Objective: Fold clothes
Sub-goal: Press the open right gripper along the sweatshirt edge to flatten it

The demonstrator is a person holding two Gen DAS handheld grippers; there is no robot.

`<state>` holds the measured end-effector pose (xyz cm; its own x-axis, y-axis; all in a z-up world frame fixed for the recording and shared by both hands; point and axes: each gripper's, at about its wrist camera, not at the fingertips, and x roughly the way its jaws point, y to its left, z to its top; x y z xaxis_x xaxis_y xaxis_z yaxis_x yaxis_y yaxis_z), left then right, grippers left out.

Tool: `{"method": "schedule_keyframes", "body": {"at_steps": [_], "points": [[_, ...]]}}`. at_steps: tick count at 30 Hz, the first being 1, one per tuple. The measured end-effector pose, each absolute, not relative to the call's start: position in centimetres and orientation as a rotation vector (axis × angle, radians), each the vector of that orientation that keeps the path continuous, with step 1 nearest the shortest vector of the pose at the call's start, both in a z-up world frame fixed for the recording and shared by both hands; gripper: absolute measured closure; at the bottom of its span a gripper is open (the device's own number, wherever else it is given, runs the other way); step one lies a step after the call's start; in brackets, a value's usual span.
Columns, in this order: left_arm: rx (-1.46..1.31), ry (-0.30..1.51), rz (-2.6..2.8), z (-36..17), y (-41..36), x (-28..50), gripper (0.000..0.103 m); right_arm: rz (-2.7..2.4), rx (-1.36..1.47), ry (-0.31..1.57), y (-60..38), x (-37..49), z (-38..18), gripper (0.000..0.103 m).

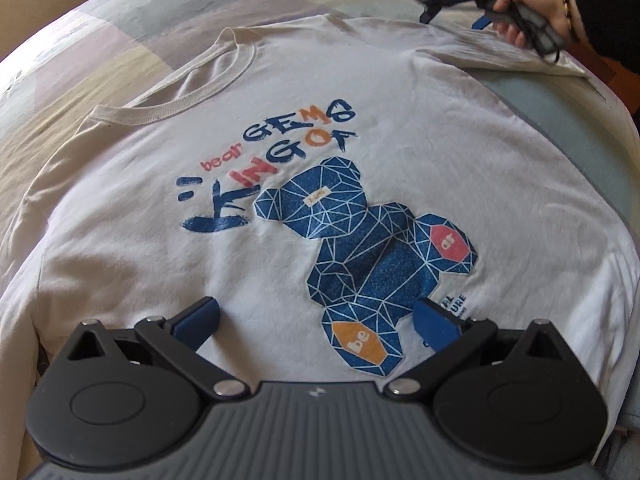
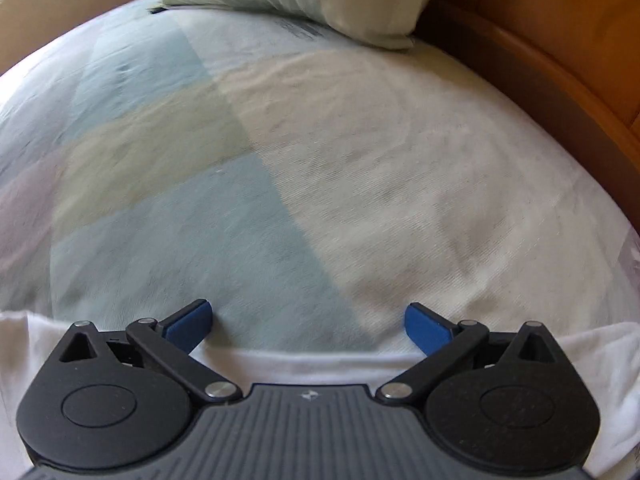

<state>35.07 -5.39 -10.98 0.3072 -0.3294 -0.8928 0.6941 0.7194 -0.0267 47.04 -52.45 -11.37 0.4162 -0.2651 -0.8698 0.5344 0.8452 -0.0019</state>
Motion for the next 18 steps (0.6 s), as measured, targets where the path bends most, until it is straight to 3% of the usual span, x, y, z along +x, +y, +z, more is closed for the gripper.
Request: {"method": "schedule_keyframes", "body": {"at_steps": [5,11,14,18], "points": [[0.410,1.070,-0.697,-10.9,-5.7,35.2,0.001,-0.445,0.321,0.954,-49.4,41.6,-8.6,0.000],[0.461,1.069,-0.703,-10.8,-6.6,35.2,0.001,-0.348,0.134,0.912,-45.2,36.6,-12.8,0.000],[0.488,1.073,-0.714,-10.7,-7.1,35.5,0.001,-0.283,0.092,0.816,-46.1,34.0,-13.4,0.000],[0.519,1.085,-0.728,-10.5,-7.5,35.7,0.001,-0.305,0.141,0.862,-50.5,32.2,-12.4,0.000]]}}
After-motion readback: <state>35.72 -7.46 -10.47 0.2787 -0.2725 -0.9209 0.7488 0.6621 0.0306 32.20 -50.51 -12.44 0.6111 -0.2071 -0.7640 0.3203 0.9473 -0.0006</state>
